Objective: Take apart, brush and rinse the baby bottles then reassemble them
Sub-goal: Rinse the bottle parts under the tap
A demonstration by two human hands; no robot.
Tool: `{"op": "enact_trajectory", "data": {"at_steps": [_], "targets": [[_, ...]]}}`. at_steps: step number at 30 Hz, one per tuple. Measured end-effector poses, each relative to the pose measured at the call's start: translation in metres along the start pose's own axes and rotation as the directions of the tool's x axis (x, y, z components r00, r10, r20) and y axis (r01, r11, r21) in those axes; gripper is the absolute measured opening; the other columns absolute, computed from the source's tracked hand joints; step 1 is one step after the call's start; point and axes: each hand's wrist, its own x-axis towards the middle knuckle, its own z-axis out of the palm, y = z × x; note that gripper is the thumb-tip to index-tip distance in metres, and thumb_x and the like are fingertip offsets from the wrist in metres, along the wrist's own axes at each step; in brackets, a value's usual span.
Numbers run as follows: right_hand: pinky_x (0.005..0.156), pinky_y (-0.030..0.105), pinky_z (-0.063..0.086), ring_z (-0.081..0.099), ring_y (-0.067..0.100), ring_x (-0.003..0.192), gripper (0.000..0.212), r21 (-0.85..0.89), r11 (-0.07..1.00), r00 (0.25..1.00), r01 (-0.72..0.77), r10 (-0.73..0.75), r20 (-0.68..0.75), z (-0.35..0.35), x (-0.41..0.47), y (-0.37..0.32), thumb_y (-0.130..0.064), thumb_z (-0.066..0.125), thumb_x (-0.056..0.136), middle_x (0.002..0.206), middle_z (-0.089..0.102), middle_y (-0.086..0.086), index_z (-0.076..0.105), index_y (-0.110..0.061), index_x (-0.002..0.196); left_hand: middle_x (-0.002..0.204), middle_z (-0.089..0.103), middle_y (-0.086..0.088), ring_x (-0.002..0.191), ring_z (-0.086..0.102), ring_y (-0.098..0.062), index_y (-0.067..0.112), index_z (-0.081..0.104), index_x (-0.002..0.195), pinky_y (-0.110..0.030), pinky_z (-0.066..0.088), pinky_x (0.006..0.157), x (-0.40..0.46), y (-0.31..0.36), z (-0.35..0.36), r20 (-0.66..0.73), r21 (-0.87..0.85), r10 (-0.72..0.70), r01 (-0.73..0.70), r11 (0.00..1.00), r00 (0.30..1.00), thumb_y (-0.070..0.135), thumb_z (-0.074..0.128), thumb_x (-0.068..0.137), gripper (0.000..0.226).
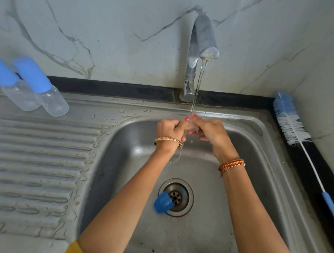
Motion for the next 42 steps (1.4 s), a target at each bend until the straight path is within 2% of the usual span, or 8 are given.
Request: {"op": "enact_trajectory", "data": {"at_steps": [8,14,19,26,34,36,39,42], "targets": [[0.067,0.021,0.054,0.064,0.014,0.076,0.01,0.45,0.888,0.992,-0.096,0.122,-0.029,0.003,-0.007,0.008,0.001,0.067,0.079,0.072,0.069,0.001,0.067,-0.009,0.079,0.059,0.061,-0.001,0.052,0.054,-0.005,-0.002,0.071,0.089,-0.023,0.048,0.06,0.001,-0.001,-0.008,-0.038,-0.234,-0.092,0.081,0.969,0.995,0.006,0.063,0.086,0.012],[0.076,0.024,0.054,0.062,0.014,0.082,0.031,0.277,0.96,0.996,0.033,-0.009,-0.087,0.021,-0.008,0.003,-0.006,0.06,0.087,0.095,0.064,0.006,0.055,-0.012,0.117,0.046,0.061,0.012,0.045,0.054,0.002,0.005,0.065,0.089,-0.009,0.044,0.048,-0.003,0.002,-0.002,0.071,-0.441,-0.271,0.274,0.855,0.96,-0.001,0.056,0.089,0.011],[0.07,0.031,0.038,0.054,0.026,0.074,0.031,-0.374,0.885,0.916,0.276,-0.36,-0.178,0.03,-0.006,0.0,-0.016,0.044,0.097,0.073,0.062,0.01,0.064,0.0,0.08,0.036,0.047,0.01,0.039,0.041,-0.004,0.01,0.053,0.055,-0.017,0.036,0.042,-0.006,0.005,0.007,0.11,-0.51,-0.409,0.404,0.759,0.906,0.014,0.056,0.093,0.038],[0.061,0.011,0.044,0.061,0.01,0.063,0.005,-0.326,0.862,0.853,0.387,-0.469,-0.228,0.029,-0.011,-0.006,-0.014,0.074,0.077,0.069,0.069,-0.001,0.077,-0.01,0.076,0.029,0.041,0.006,0.025,0.037,-0.004,0.01,0.047,0.053,-0.016,0.032,0.036,-0.002,0.018,0.005,0.089,-0.514,-0.621,0.57,0.641,0.779,0.02,0.058,0.09,0.04],[0.082,0.012,0.048,0.06,0.004,0.089,0.048,-0.223,0.929,0.912,0.296,-0.344,-0.222,0.016,-0.017,0.005,-0.009,0.078,0.071,0.102,0.064,-0.006,0.065,-0.017,0.116,0.053,0.066,-0.002,0.037,0.055,-0.004,0.003,0.06,0.079,-0.018,0.051,0.044,0.004,0.024,-0.005,0.397,-0.741,-0.484,0.583,0.332,0.78,0.015,0.053,0.092,0.02],[0.091,0.018,0.048,0.059,0.009,0.106,0.04,-0.002,0.961,0.921,0.275,-0.264,-0.287,0.016,-0.017,0.011,-0.005,0.065,0.084,0.118,0.062,0.0,0.06,-0.013,0.122,0.055,0.067,-0.001,0.044,0.06,-0.004,0.0,0.062,0.081,-0.017,0.054,0.051,0.002,0.026,-0.001,0.363,-0.745,-0.416,0.528,0.409,0.834,0.002,0.054,0.089,0.011],[0.083,0.02,0.052,0.062,0.014,0.096,0.033,0.607,0.793,0.977,0.055,0.083,-0.196,0.013,-0.016,0.013,0.0,0.048,0.093,0.11,0.065,0.008,0.055,0.0,0.125,0.06,0.068,0.005,0.055,0.063,-0.001,-0.009,0.068,0.092,-0.013,0.054,0.062,-0.004,0.033,0.003,0.21,-0.51,-0.258,0.331,0.794,0.943,-0.005,0.068,0.077,0.016],[0.08,0.023,0.052,0.062,0.013,0.081,0.029,0.718,0.687,0.978,-0.11,0.203,-0.044,0.011,-0.011,0.013,0.002,0.044,0.094,0.09,0.065,0.009,0.056,0.006,0.12,0.07,0.066,0.005,0.053,0.057,0.007,-0.001,0.074,0.087,-0.007,0.049,0.063,-0.004,0.037,0.001,0.086,-0.074,-0.027,0.033,0.997,0.996,0.003,0.078,0.07,0.018]]}}
